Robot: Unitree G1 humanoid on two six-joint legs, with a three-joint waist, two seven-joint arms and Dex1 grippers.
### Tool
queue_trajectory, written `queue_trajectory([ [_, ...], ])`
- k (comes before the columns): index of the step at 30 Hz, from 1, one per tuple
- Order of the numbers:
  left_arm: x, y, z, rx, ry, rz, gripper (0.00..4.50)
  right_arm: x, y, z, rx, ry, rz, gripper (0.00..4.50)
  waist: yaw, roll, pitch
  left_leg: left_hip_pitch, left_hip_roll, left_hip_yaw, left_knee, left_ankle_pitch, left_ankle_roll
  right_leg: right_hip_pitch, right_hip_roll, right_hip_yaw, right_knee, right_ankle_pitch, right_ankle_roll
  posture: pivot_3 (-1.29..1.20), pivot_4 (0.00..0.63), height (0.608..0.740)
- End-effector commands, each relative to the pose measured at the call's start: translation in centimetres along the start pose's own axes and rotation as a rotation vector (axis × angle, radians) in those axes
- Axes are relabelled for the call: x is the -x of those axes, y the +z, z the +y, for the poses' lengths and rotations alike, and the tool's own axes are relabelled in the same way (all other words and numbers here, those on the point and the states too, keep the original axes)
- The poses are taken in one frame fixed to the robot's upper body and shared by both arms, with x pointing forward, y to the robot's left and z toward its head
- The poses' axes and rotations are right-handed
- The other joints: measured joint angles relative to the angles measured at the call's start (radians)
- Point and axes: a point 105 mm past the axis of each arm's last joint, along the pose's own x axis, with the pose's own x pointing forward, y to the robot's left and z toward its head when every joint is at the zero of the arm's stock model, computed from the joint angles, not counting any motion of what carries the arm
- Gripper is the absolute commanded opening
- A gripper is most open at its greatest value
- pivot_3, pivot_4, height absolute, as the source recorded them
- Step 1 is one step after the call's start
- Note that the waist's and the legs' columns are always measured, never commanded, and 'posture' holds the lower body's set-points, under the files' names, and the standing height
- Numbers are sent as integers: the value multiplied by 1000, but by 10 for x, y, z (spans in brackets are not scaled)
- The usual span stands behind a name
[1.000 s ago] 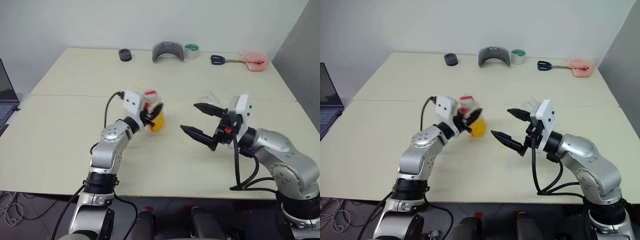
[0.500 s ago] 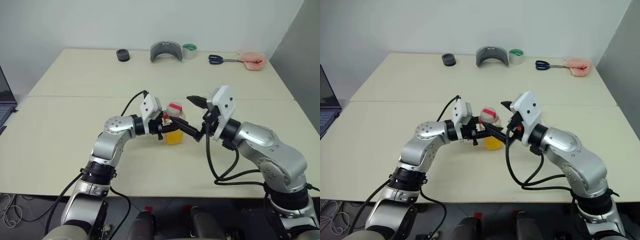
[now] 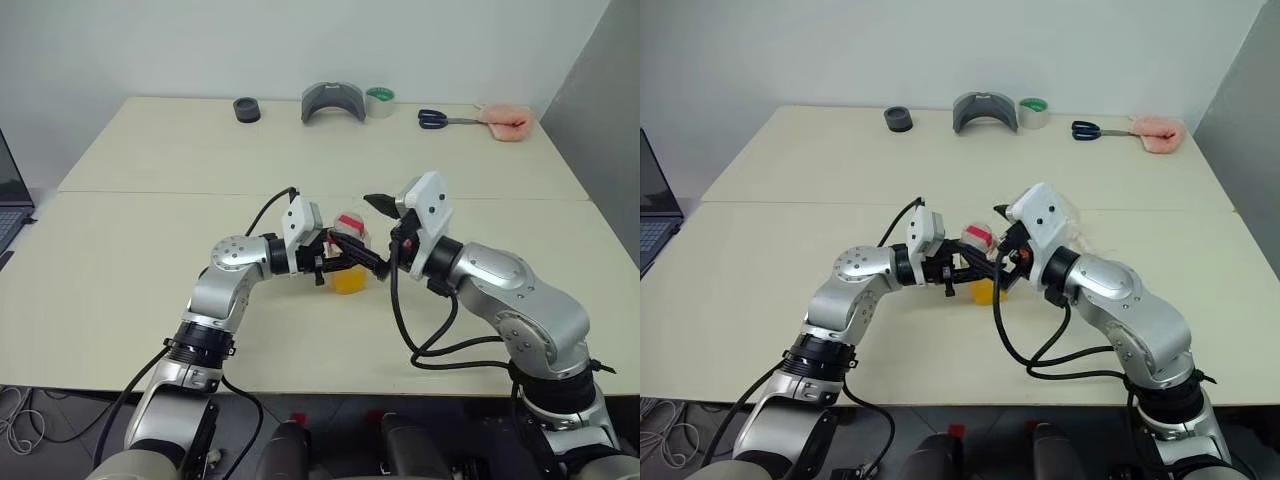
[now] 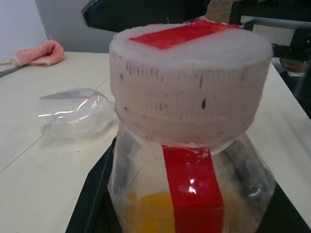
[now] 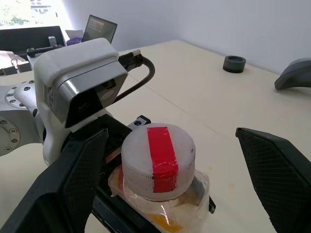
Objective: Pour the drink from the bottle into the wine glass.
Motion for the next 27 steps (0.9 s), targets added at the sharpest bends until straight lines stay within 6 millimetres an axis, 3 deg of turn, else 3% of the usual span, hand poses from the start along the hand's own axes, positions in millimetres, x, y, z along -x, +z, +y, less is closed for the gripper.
queue_trajectory([
  [1, -2, 17, 2, -54, -4, -37, 1788, -2, 11, 2, 18, 7, -42, 4500, 0, 0, 0, 0, 0, 0, 0, 0, 0, 0, 0, 0, 0, 0, 0, 0, 150, 740],
  [4, -3, 19, 1, -57, -6, -36, 1788, -3, 11, 1, 15, 5, -49, 4500, 0, 0, 0, 0, 0, 0, 0, 0, 0, 0, 0, 0, 0, 0, 0, 0, 150, 740],
  [12, -3, 23, -2, -56, -10, -36, 1788, -6, 12, 4, 18, 20, -63, 1929, 0, 0, 0, 0, 0, 0, 0, 0, 0, 0, 0, 0, 0, 0, 0, 0, 150, 740],
  [17, -4, 27, -3, -22, -45, -51, 1787, 0, 20, 19, 162, 269, -131, 1862, 0, 0, 0, 0, 0, 0, 0, 0, 0, 0, 0, 0, 0, 0, 0, 0, 150, 740],
  [21, -2, 32, -5, -21, -98, -48, 1785, 3, 9, 6, 244, 467, -35, 1862, -3, 0, 1, 0, 0, 1, 0, 0, 1, 0, 0, 0, 0, 0, 0, 0, 150, 740],
  [23, 0, 35, -2, -32, -111, -44, 1785, 2, 12, 0, 196, 547, -8, 1862, -6, 1, 1, 1, 0, 1, 0, 0, 1, 0, 1, -1, 0, 0, 0, 0, 150, 740],
  [27, 1, 39, 0, -50, -127, -40, 1785, 0, 15, -8, 137, 565, -1, 1862, -7, 1, 2, 0, 1, 0, 0, 0, 1, 0, 1, -1, 0, 0, 0, 0, 150, 740],
])
